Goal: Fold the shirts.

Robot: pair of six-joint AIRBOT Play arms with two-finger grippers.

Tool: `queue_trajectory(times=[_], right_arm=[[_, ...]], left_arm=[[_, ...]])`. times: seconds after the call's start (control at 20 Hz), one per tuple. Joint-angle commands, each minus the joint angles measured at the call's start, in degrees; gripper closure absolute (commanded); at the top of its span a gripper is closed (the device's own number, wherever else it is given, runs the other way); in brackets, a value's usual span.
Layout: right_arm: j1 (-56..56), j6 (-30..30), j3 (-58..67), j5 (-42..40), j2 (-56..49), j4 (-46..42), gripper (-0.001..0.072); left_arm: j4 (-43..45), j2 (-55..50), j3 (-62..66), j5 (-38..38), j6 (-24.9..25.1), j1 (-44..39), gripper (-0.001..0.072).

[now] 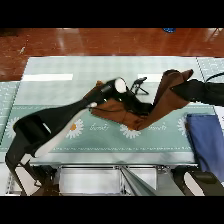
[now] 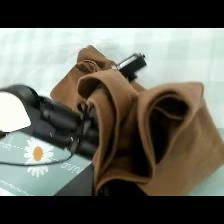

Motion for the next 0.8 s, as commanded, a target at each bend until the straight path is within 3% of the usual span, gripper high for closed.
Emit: queue_trajectory(times=[0.0, 0.2, 0.4, 0.7, 0.75], right_arm=[[6.2, 0.1, 1.0, -5.4, -4.4, 2.3, 0.0688], [17.2, -0.6, 9.1, -12.4, -18.1, 2.4, 0.0688], [25.1, -0.7, 22.9, -17.0, -37.8, 3.1, 0.0687], [31.3, -0.7, 33.6, -18.3, -59.9, 11.4, 0.0687], [32.2, -0.8, 34.0, -18.5, -61.8, 13.2, 0.0603]], left_arm=[[-0.2, 2.7, 1.2, -8.6, 0.6, 12.7, 0.0689], [7.5, 16.1, -2.8, -13.4, 1.6, 31.9, 0.0689], [9.2, 37.0, -12.7, -13.4, 8.2, 44.7, 0.0689], [9.2, 57.0, -30.1, -6.9, 10.0, 46.9, 0.0689], [9.2, 57.7, -32.7, -4.8, 10.0, 46.2, 0.0689]])
